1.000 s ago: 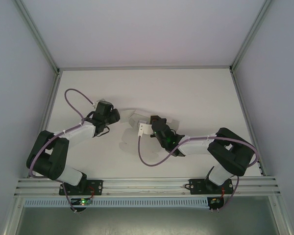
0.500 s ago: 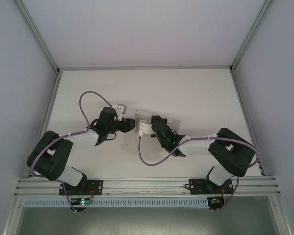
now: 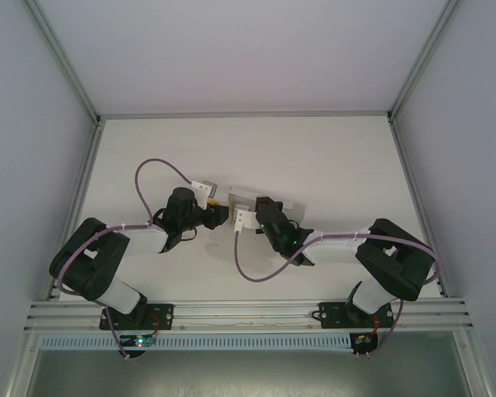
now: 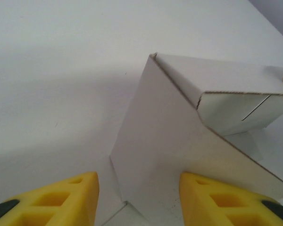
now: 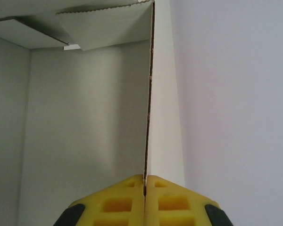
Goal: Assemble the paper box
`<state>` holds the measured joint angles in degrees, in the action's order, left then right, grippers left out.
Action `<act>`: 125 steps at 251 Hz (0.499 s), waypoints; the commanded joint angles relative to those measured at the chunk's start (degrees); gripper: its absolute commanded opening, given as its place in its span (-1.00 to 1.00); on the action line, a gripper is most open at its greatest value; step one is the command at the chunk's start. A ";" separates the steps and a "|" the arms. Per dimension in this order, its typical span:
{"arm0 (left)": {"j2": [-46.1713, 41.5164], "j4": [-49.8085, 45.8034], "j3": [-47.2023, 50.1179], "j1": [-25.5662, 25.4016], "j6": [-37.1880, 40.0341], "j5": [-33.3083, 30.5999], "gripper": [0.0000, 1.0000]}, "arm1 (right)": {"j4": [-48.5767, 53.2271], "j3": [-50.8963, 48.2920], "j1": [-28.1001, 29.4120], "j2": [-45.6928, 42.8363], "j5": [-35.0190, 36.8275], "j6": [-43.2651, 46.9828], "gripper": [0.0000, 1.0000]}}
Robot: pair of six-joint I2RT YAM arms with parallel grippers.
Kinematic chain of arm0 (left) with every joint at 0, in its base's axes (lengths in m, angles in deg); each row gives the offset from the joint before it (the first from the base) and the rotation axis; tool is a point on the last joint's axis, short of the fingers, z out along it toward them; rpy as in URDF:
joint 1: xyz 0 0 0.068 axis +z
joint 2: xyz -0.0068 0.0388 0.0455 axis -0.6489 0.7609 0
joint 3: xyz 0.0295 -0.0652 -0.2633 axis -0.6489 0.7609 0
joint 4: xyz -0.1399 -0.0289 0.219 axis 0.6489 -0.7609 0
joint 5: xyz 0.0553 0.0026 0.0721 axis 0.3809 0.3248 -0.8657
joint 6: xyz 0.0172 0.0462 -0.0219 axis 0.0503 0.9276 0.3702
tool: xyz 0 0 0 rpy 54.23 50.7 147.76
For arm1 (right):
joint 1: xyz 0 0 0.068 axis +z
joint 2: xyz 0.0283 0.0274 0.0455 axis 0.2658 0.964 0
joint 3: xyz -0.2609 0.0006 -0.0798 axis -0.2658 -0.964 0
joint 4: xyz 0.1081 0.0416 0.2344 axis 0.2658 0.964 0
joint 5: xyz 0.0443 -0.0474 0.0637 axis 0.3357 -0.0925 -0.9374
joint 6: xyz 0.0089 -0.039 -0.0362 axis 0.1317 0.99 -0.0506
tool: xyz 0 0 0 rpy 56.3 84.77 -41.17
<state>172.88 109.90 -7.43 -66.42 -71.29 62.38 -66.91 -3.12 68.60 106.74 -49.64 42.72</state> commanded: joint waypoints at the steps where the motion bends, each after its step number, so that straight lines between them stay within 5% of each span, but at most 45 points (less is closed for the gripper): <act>1: -0.30 0.54 2.86 -1.55 1.41 -3.77 -0.10 | 6.65 -2.33 3.10 2.71 -1.47 0.60 -1.00; 75: -1.41 2.79 4.94 -1.49 4.13 -2.05 -0.13 | 4.69 -4.67 7.30 5.26 7.54 0.10 -1.00; 125: 1.21 6.26 2.56 -1.47 7.41 2.70 -0.05 | 9.08 -4.06 7.93 4.76 6.50 -3.96 -1.00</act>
<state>172.80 110.84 -2.53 -67.14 -67.81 61.33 -70.93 -4.95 75.75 109.10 -40.13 42.18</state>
